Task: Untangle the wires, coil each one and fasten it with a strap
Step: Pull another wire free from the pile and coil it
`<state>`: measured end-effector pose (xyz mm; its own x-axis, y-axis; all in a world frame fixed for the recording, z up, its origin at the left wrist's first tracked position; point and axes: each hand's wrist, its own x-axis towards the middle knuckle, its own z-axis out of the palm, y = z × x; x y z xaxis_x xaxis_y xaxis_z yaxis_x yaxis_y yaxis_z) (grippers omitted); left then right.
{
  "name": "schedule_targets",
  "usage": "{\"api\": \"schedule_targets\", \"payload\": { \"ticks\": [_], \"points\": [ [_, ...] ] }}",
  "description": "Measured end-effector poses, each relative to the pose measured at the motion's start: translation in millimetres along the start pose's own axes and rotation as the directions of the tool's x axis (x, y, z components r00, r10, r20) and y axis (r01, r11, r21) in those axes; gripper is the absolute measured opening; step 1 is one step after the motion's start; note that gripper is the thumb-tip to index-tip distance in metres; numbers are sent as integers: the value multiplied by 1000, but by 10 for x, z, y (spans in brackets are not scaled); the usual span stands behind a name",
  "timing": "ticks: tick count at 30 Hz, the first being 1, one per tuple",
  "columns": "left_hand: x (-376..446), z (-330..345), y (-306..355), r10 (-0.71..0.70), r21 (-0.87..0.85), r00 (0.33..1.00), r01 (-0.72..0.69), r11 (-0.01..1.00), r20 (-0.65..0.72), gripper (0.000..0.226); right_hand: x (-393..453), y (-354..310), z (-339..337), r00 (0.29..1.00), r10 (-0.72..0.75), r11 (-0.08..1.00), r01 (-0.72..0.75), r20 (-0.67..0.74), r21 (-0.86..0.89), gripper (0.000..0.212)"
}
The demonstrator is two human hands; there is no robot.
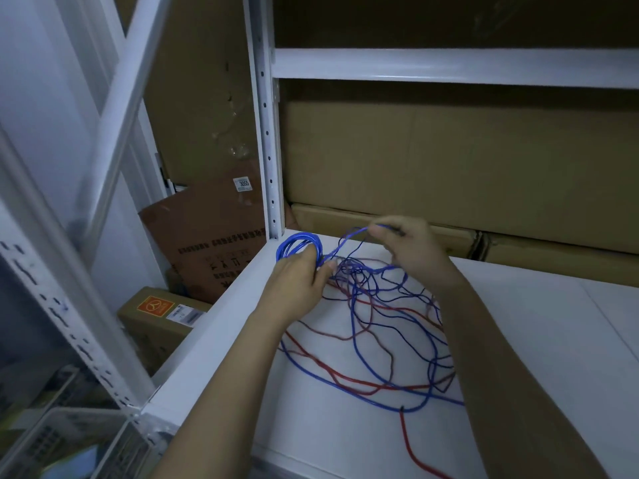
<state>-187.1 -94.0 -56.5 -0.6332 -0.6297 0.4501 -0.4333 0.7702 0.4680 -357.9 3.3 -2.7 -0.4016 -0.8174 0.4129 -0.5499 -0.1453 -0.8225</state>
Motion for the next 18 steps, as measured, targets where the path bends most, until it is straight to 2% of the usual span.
{"api": "schedule_targets", "payload": {
  "ticks": [2, 4, 7, 8, 10, 11, 13, 15, 16, 17, 18],
  "points": [
    [53, -41, 27, -13, 8, 1000, 13, 1000, -8, 35, 174, -111, -21, 997, -78, 990, 78, 8, -114, 14],
    [123, -95, 72, -9, 4, 999, 9, 1000, -43, 33, 353, -201, -48, 986, -167, 935, 158, -2, -318, 12],
    [225, -211, 127, 8, 17, 990, -6, 1000, -139, 27, 498, -222, -32, 883, -449, 718, 267, -135, -642, 22],
    [245, -247, 128, 8, 40, 987, -1, 999, -161, 26, 511, -194, -15, 877, -466, 637, 246, -112, -731, 26],
    [258, -308, 112, -4, 68, 985, 16, 998, -171, 24, 543, -132, -14, 929, -370, 518, 197, -10, -832, 33],
    [256, -333, 110, -5, 66, 986, 16, 998, -167, 24, 571, -140, -37, 936, -352, 509, 207, 18, -836, 34],
    [259, -382, 153, 17, 38, 981, -10, 999, -195, 24, 647, -247, -75, 888, -459, 567, 275, -21, -776, 32],
    [310, -448, 232, 35, 6, 967, -35, 999, -251, 26, 674, -383, -42, 765, -619, 589, 302, -177, -749, 31],
    [346, -480, 261, 38, 6, 962, -38, 999, -270, 28, 657, -408, -10, 727, -643, 603, 287, -240, -744, 32],
    [369, -515, 271, 31, 24, 963, -25, 999, -268, 28, 636, -373, 37, 735, -624, 617, 257, -265, -744, 35],
    [374, -541, 266, 9, 54, 971, 4, 999, -239, 29, 608, -290, 79, 792, -559, 630, 212, -246, -747, 38]
  ]
}}
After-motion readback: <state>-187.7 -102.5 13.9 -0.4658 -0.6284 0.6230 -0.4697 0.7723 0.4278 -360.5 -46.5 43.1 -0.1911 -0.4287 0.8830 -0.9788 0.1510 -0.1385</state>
